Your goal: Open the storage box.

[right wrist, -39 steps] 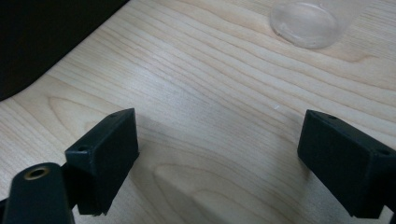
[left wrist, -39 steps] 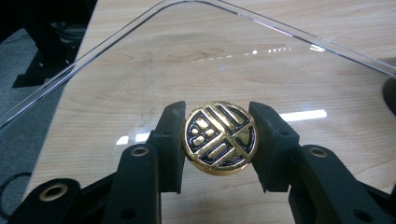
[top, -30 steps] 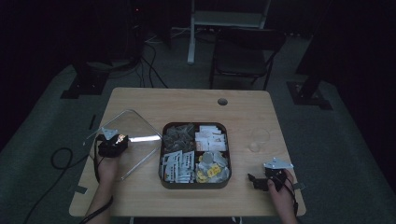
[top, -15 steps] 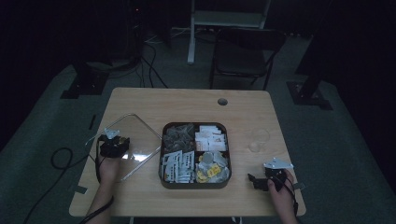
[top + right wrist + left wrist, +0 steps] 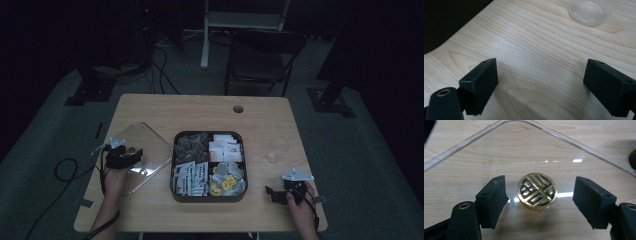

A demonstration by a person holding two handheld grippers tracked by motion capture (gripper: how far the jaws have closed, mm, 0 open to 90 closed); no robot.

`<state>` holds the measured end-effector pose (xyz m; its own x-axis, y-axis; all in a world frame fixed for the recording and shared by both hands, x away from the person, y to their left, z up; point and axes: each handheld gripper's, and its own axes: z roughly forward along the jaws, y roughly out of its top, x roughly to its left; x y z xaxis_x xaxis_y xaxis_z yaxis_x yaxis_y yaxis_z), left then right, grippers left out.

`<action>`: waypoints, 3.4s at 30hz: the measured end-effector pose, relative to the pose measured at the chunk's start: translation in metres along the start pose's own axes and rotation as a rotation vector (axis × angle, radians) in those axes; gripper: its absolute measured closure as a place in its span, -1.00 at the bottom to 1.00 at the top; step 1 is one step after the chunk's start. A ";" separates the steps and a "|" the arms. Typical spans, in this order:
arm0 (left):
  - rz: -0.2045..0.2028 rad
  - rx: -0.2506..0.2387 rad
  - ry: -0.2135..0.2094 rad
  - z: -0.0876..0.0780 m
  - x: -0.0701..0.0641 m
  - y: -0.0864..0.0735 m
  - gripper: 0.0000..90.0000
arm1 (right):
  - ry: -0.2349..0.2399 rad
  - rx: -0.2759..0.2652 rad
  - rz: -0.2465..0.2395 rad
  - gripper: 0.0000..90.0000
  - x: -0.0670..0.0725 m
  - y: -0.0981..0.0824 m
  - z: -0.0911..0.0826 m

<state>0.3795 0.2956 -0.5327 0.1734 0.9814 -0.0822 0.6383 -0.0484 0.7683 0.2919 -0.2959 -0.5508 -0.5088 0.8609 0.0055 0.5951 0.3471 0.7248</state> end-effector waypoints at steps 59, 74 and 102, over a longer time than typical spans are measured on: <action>0.477 0.024 -0.424 -0.070 -0.085 -0.050 -0.99 | -0.004 -0.002 0.005 -0.72 0.000 0.000 0.000; 0.550 0.103 -0.459 -0.068 -0.102 -0.070 -0.99 | 0.009 0.000 -0.007 -0.72 0.000 0.000 0.000; 0.544 0.150 -0.442 -0.058 -0.108 -0.079 -0.99 | 0.066 0.001 -0.060 -0.74 0.005 0.001 0.001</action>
<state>0.2667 0.2037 -0.5474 0.7642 0.6449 0.0139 0.4653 -0.5660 0.6806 0.2906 -0.2912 -0.5507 -0.5831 0.8124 0.0073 0.5633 0.3978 0.7242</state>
